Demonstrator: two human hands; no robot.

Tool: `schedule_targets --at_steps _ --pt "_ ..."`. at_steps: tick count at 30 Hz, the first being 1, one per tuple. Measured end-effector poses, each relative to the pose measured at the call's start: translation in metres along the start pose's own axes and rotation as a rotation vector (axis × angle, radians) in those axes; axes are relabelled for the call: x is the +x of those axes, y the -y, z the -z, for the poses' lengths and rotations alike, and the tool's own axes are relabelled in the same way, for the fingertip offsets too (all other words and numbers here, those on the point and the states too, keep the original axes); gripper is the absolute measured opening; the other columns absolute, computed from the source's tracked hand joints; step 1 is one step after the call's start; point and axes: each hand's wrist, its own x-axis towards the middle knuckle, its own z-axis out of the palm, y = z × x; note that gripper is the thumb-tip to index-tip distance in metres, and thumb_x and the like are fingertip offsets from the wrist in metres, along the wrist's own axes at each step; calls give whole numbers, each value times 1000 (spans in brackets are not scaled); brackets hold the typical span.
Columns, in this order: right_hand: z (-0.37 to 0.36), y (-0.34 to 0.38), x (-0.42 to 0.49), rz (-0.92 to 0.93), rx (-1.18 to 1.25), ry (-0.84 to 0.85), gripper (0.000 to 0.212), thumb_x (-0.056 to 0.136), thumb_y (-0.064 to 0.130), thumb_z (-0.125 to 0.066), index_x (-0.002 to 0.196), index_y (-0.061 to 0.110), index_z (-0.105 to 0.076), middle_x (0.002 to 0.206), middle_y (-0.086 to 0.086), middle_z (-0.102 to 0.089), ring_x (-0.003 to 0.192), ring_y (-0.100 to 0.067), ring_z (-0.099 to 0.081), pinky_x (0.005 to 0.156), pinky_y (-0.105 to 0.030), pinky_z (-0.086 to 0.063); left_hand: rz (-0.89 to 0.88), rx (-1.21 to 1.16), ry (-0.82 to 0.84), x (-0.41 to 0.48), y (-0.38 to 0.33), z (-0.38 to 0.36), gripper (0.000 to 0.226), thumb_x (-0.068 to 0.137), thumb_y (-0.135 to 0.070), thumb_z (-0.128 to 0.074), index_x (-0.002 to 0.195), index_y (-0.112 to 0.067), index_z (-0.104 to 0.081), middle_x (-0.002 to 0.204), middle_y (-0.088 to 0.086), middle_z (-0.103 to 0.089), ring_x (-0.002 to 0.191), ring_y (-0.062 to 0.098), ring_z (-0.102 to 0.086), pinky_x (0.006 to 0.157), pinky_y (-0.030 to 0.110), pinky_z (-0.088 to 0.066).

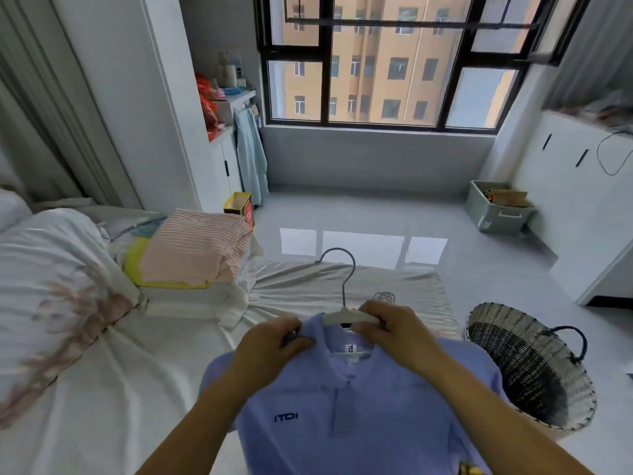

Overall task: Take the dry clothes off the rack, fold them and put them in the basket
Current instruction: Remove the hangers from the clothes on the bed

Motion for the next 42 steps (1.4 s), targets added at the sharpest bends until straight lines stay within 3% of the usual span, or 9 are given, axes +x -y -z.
schedule_targets --at_steps 8,12,17,22,28,31,33,39,42 --pt "-52 21 36 67 -45 16 19 90 25 -53 80 10 -57 71 -2 -56 70 -14 -50 62 -28 -38 -122 -251 70 37 51 40 28 80 -47 -47 71 -20 -50 66 -18 -49 63 -5 -44 61 11 -31" --pt "-62 21 47 90 -13 -13 19 83 29 -54 66 32 -46 69 11 -42 70 2 -46 62 -13 -34 -75 -378 173 43 45 27 34 77 -47 -50 71 -15 -54 63 -12 -51 60 2 -43 59 17 -34" --pt "-33 7 49 31 -94 37 21 88 40 -61 103 26 -61 91 17 -53 81 4 -50 72 -10 -38 19 -473 2 38 57 36 39 75 -46 -54 72 -8 -54 64 1 -47 58 2 -40 55 15 -32" --pt "-3 -31 31 -39 -84 47 20 87 51 -56 73 38 -56 68 22 -56 64 3 -52 59 -16 -35 84 -326 -123 41 63 66 24 70 -52 -52 62 -30 -48 55 -11 -43 51 1 -37 51 14 -28" --pt "-5 -44 44 64 179 -55 37 77 76 -43 95 51 -63 92 24 -66 85 3 -62 70 -15 -47 35 -123 6 51 48 71 22 83 -40 -53 64 -46 -45 51 -17 -46 49 -1 -43 51 12 -29" --pt "-10 -45 53 172 61 -43 49 86 73 -30 95 36 -62 89 19 -64 83 2 -59 72 -18 -45 32 -65 89 53 41 73 4 79 -55 -49 75 -54 -50 60 -28 -54 59 -6 -51 55 10 -34" --pt "-16 -43 58 237 -36 -41 61 89 70 -22 91 27 -65 85 14 -64 79 -4 -59 71 -25 -45 20 -33 115 53 41 74 18 70 -73 -46 86 -65 -50 76 -37 -58 75 -9 -56 64 11 -39" --pt "-39 -12 70 304 -84 -77 67 92 66 -20 78 14 -59 71 1 -57 65 -19 -55 60 -38 -44 -1 -97 116 62 43 77 51 65 -83 -45 80 -36 -58 82 -32 -60 78 -7 -57 68 14 -42" --pt "-46 0 76 253 -17 -54 42 90 65 -31 76 31 -53 73 12 -54 67 -6 -52 63 -27 -41 10 -158 99 62 56 87 16 79 -53 -59 76 -37 -57 76 -26 -59 71 -4 -54 64 12 -38"
